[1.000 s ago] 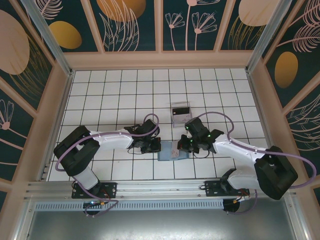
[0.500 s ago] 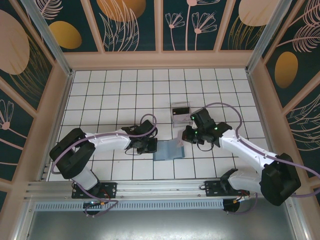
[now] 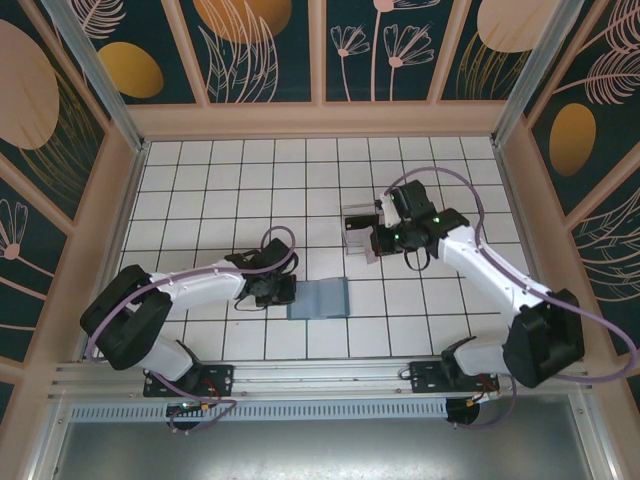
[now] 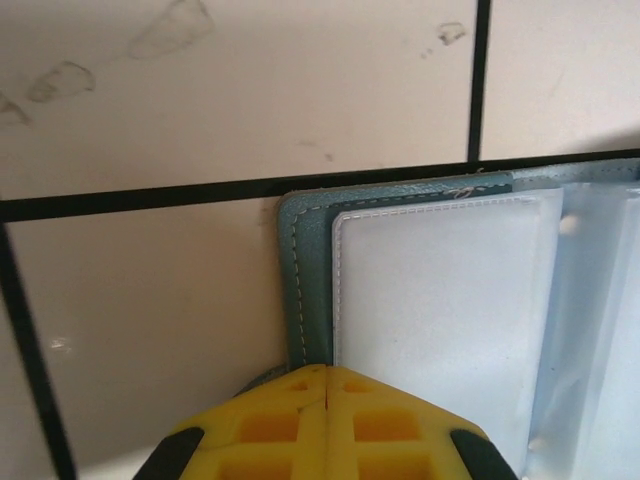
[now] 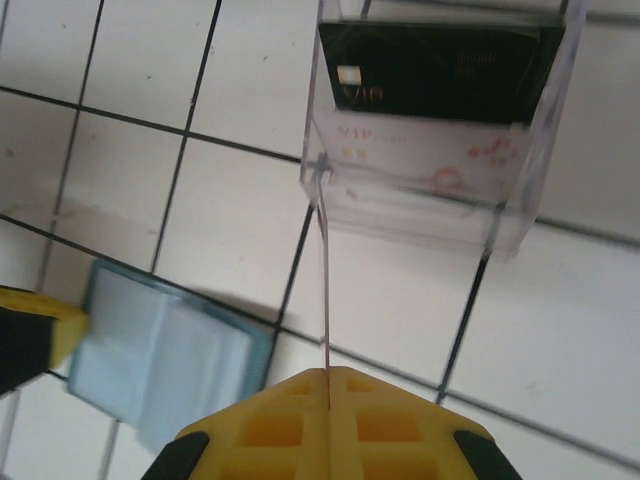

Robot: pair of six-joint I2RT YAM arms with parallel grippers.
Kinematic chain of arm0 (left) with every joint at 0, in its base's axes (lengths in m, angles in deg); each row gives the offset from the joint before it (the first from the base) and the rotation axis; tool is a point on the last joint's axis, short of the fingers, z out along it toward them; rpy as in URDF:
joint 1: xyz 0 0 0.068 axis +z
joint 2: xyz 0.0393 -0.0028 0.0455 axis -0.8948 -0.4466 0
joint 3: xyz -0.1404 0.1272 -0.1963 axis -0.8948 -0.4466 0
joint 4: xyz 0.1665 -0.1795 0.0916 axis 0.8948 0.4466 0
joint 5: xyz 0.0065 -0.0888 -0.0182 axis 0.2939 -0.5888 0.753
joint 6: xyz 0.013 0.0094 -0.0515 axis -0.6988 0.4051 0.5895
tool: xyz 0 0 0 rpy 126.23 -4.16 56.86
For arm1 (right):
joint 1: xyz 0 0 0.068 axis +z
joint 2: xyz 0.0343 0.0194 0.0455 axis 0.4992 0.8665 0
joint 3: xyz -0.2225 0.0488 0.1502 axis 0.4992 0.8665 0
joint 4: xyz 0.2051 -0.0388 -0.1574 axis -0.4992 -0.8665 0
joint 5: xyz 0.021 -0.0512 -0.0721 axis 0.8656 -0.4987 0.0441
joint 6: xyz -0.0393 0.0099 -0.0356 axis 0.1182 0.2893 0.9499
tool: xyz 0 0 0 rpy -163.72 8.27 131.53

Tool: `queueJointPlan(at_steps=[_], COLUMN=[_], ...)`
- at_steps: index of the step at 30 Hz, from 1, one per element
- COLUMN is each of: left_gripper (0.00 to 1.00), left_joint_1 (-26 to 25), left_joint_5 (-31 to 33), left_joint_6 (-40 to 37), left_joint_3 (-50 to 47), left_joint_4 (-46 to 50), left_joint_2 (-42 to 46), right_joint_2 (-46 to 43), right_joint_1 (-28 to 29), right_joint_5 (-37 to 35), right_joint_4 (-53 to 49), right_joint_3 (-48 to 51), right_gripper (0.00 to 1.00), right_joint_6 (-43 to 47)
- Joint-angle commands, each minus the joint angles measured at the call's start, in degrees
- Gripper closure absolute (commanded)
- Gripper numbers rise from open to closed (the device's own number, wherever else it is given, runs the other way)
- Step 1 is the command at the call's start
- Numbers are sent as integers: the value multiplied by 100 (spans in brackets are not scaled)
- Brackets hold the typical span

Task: Take the credit cards out of the card holder

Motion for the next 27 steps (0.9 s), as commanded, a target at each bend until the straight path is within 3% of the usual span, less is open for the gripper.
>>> queueJointPlan(at_steps=[1,8,16,27], left_gripper=[93,87,84,82], left_joint_1=[72,99,100,163], left_joint_5=[181,289,327,432], left_joint_6=[-249,-360,-427,-434], left_joint_3=[-9,184,467,645], left_joint_4=[325,418,409,379], left_joint_2=[148,273,162,245], right_joint_2=[337,710,1016,1779], right_joint_1=[-106,-97,39,323], right_joint_5=[-399,-546,-709,-1083], right_joint_4=[-493,-638,-1188,-1728], right_joint_3=[-560,-1191,-1703,-2088], right_gripper=[100,100,100,100], right_joint_6=[1594,4076,6121,7204])
